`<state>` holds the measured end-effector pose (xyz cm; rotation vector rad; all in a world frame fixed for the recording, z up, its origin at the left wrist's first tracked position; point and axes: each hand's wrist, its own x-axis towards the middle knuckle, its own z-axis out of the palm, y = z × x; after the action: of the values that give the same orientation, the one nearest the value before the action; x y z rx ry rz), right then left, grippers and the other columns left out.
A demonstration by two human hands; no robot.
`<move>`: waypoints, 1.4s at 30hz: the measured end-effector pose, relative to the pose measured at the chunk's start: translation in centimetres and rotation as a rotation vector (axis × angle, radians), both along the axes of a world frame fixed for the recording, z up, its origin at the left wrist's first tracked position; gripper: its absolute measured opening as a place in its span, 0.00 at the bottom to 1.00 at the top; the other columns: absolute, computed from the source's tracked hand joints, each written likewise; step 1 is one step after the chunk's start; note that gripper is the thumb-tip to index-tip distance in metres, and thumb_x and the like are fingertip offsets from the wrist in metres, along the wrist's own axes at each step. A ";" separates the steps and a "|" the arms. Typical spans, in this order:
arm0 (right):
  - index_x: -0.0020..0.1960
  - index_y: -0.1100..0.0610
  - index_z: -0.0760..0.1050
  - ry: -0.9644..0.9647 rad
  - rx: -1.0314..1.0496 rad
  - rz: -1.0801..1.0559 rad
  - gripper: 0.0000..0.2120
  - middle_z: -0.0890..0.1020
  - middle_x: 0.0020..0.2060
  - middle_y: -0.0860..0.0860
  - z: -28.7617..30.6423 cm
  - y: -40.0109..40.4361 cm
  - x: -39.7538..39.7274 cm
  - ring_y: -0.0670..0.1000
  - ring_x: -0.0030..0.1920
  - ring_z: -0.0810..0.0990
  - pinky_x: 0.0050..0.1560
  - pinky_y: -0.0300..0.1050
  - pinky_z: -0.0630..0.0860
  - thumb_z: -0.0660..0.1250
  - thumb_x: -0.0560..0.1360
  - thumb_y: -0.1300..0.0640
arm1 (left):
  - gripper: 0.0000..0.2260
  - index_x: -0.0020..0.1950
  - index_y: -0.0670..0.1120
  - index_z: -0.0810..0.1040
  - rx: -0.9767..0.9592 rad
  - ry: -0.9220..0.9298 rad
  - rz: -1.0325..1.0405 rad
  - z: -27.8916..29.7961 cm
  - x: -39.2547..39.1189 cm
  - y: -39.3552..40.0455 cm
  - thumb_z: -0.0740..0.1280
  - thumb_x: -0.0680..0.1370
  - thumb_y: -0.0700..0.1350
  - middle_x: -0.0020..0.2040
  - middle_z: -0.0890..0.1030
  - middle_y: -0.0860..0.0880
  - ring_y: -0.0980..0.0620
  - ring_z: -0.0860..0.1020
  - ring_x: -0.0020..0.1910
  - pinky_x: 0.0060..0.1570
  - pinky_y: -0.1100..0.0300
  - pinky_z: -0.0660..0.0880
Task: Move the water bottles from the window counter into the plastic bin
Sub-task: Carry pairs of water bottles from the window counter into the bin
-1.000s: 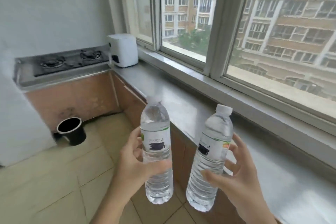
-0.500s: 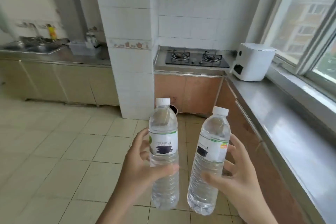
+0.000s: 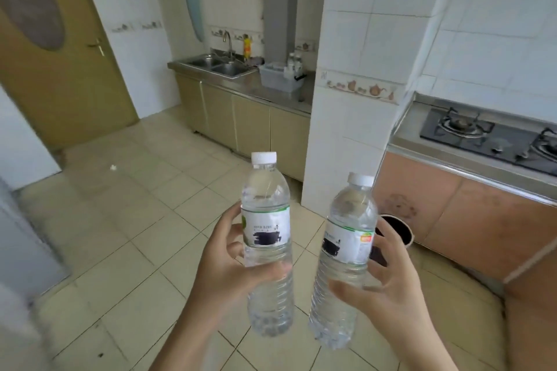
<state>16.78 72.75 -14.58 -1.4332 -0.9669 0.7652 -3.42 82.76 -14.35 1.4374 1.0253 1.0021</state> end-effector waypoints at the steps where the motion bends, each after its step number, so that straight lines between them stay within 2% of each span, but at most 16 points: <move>1: 0.66 0.37 0.66 0.003 -0.006 0.023 0.48 0.77 0.56 0.41 -0.1 1.7 0.5 0.38 0.50 0.81 0.34 0.36 0.79 0.80 0.57 0.71 | 0.42 0.61 0.66 0.72 -0.003 0.003 0.022 0.1 0.3 1.3 0.81 0.49 0.50 0.51 0.85 0.60 0.65 0.82 0.46 0.38 0.75 0.74; 6: 0.61 0.31 0.66 -0.027 -0.013 0.113 0.48 0.78 0.53 0.37 -0.9 10.6 2.8 0.36 0.51 0.80 0.39 0.42 0.81 0.80 0.56 0.70 | 0.42 0.61 0.69 0.72 -0.011 0.010 0.108 -0.3 1.8 8.4 0.82 0.50 0.50 0.55 0.84 0.58 0.58 0.83 0.49 0.47 0.61 0.76; 11: 0.62 0.30 0.65 -0.049 -0.008 0.150 0.48 0.76 0.51 0.32 -1.8 20.7 5.0 0.38 0.51 0.81 0.43 0.44 0.81 0.80 0.57 0.68 | 0.44 0.64 0.66 0.72 -0.030 -0.010 0.142 -1.6 3.6 17.9 0.82 0.50 0.50 0.55 0.84 0.55 0.58 0.83 0.50 0.43 0.64 0.76; 15: 0.65 0.33 0.64 -0.042 -0.021 0.130 0.49 0.76 0.52 0.31 -2.0 29.2 6.7 0.36 0.51 0.80 0.51 0.49 0.78 0.81 0.57 0.67 | 0.44 0.65 0.65 0.72 -0.039 -0.024 0.132 -2.2 5.3 26.6 0.83 0.51 0.49 0.54 0.85 0.55 0.55 0.83 0.52 0.50 0.54 0.78; 18: 0.65 0.34 0.64 -0.038 -0.023 0.109 0.48 0.76 0.54 0.36 -1.6 35.1 8.0 0.34 0.51 0.79 0.49 0.46 0.78 0.81 0.57 0.68 | 0.43 0.63 0.67 0.72 -0.041 -0.018 0.125 -2.0 6.8 32.9 0.82 0.52 0.47 0.54 0.84 0.55 0.55 0.83 0.51 0.51 0.53 0.78; 22: 0.65 0.35 0.64 -0.058 -0.016 0.087 0.49 0.75 0.55 0.37 -1.0 42.0 9.9 0.34 0.49 0.80 0.43 0.35 0.76 0.80 0.57 0.69 | 0.43 0.64 0.66 0.71 -0.046 -0.002 0.100 -1.2 8.4 40.6 0.82 0.52 0.49 0.55 0.84 0.55 0.55 0.83 0.51 0.54 0.50 0.79; 26: 0.60 0.30 0.64 -0.062 -0.016 0.072 0.48 0.75 0.55 0.37 -0.9 49.1 12.0 0.37 0.48 0.80 0.41 0.38 0.78 0.80 0.57 0.69 | 0.43 0.63 0.68 0.71 -0.023 0.036 0.093 -0.9 10.4 47.9 0.83 0.52 0.50 0.55 0.84 0.57 0.54 0.83 0.51 0.53 0.50 0.80; 29: 0.59 0.30 0.63 -0.067 -0.018 0.082 0.48 0.76 0.54 0.37 -1.2 54.9 14.1 0.33 0.47 0.80 0.34 0.37 0.78 0.80 0.58 0.70 | 0.43 0.64 0.69 0.70 -0.004 0.057 0.093 -1.2 12.3 53.3 0.82 0.53 0.50 0.56 0.82 0.57 0.55 0.81 0.53 0.53 0.53 0.79; 33: 0.58 0.29 0.64 -0.068 -0.007 0.101 0.47 0.78 0.50 0.34 -2.1 63.4 17.3 0.34 0.47 0.80 0.35 0.38 0.80 0.80 0.57 0.70 | 0.45 0.65 0.69 0.70 0.013 0.063 0.103 -2.2 15.6 61.3 0.82 0.52 0.50 0.57 0.82 0.58 0.59 0.81 0.52 0.49 0.59 0.77; 35: 0.58 0.31 0.65 -0.062 -0.004 0.112 0.46 0.78 0.47 0.31 -2.2 67.9 18.7 0.32 0.46 0.80 0.35 0.37 0.80 0.79 0.58 0.71 | 0.45 0.66 0.68 0.69 0.008 0.066 0.110 -2.5 17.3 65.5 0.82 0.52 0.50 0.57 0.82 0.58 0.59 0.81 0.52 0.49 0.60 0.77; 37: 0.59 0.36 0.66 -0.031 -0.004 0.120 0.44 0.80 0.45 0.34 -1.7 72.5 20.1 0.31 0.43 0.80 0.32 0.32 0.77 0.77 0.59 0.74 | 0.45 0.66 0.69 0.69 0.000 0.083 0.117 -2.5 18.8 69.7 0.82 0.53 0.49 0.57 0.81 0.58 0.62 0.81 0.50 0.47 0.61 0.77; 40: 0.64 0.43 0.66 -0.016 -0.004 0.140 0.44 0.77 0.50 0.40 -0.6 78.7 22.1 0.30 0.42 0.80 0.32 0.27 0.75 0.77 0.58 0.75 | 0.44 0.64 0.71 0.69 -0.005 0.105 0.137 -2.2 20.5 75.8 0.82 0.52 0.52 0.58 0.81 0.57 0.60 0.81 0.49 0.48 0.57 0.80; 42: 0.64 0.44 0.67 -0.024 0.001 0.142 0.44 0.77 0.51 0.41 -0.3 82.5 23.4 0.30 0.44 0.79 0.34 0.26 0.75 0.78 0.58 0.73 | 0.44 0.63 0.72 0.69 -0.004 0.106 0.145 -1.9 21.4 79.4 0.82 0.51 0.52 0.58 0.81 0.58 0.61 0.81 0.49 0.48 0.56 0.81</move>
<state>40.22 155.28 -14.91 -1.3859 -1.0968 0.8528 17.99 162.19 -16.26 1.4415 1.2227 1.0347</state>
